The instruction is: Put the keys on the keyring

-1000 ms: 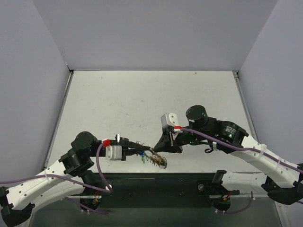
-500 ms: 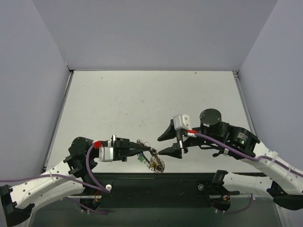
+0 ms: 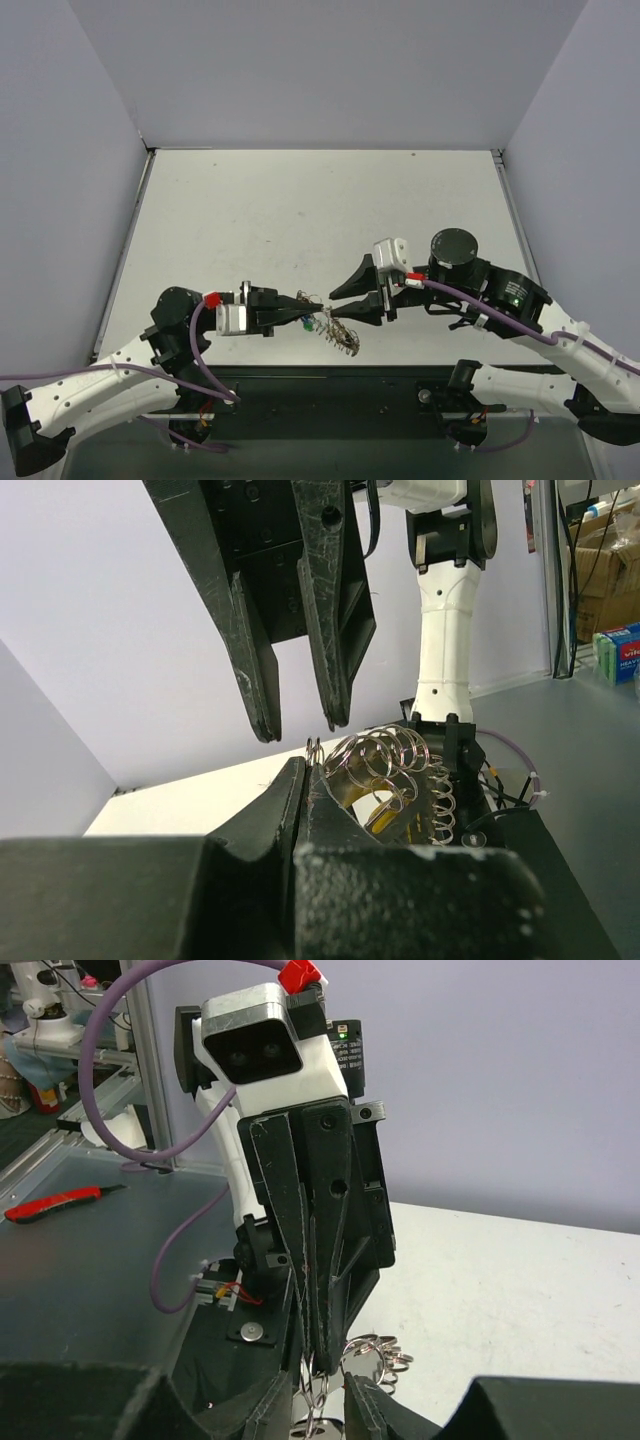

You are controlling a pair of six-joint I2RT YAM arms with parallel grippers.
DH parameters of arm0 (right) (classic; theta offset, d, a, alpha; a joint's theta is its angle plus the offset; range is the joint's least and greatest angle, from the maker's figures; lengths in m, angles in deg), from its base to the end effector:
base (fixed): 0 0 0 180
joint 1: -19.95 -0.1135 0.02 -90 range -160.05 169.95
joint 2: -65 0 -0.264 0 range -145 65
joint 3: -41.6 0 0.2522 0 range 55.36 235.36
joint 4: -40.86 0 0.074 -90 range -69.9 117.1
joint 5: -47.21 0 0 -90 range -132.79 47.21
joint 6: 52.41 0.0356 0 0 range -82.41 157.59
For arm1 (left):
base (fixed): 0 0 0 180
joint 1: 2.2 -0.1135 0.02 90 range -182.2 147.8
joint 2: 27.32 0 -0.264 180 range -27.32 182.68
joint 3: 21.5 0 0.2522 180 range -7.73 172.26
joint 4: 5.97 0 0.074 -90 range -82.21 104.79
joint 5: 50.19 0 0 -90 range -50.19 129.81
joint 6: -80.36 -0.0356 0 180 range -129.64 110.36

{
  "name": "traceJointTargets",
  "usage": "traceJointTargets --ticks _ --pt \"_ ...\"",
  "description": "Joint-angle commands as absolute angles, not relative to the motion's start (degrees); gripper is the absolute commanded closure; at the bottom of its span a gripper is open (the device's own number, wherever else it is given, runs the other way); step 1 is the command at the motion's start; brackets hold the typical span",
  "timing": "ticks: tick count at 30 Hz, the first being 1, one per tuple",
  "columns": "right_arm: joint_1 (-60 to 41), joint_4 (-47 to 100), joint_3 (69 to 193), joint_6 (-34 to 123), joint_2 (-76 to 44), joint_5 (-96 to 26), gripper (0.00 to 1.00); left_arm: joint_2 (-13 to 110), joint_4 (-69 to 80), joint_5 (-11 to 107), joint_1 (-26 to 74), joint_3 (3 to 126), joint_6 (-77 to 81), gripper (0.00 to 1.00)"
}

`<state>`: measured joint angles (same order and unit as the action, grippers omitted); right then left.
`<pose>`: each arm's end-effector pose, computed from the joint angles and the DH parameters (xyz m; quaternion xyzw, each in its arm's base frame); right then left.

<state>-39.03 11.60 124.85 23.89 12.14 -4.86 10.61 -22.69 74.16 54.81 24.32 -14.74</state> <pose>0.0741 0.1657 0.4535 -0.5793 0.3958 0.4699 0.5357 0.0679 -0.1414 0.3535 0.4791 0.3139 -0.4953 0.6531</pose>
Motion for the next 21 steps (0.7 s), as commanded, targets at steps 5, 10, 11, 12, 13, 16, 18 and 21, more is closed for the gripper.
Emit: traceJointTargets --ticks 5,10,11,12,13,16,18,21 --pt "-39.3 15.5 125.7 24.3 9.4 -1.2 0.72 10.2 -27.6 72.7 54.7 26.2 -15.1 1.00" --pt "-39.3 15.4 125.7 24.5 8.9 -1.2 0.82 10.1 -28.2 72.7 54.8 26.2 -14.8 1.00" --pt "-39.2 15.2 125.7 24.6 8.8 -1.5 0.87 10.0 -28.2 72.8 54.8 26.2 -14.8 1.00" --pt "-39.3 15.2 125.8 24.6 8.8 -1.8 0.98 9.9 -28.2 72.7 54.8 26.4 -14.8 1.00" --pt "-39.2 15.1 125.8 24.7 8.7 -2.3 1.00 9.9 -28.2 72.7 54.8 26.4 -14.8 1.00" --pt "-39.2 14.4 126.1 24.7 8.6 -3.9 1.00 9.5 -26.1 72.2 54.7 27.3 -15.5 1.00" --pt "-39.2 13.4 127.0 24.4 8.4 -4.9 1.00 9.4 -21.4 71.5 54.8 29.4 -17.4 1.00" --pt "-39.2 10.6 129.4 23.7 7.4 -6.5 1.00 9.9 -11.3 69.7 54.8 32.9 -19.5 1.00"
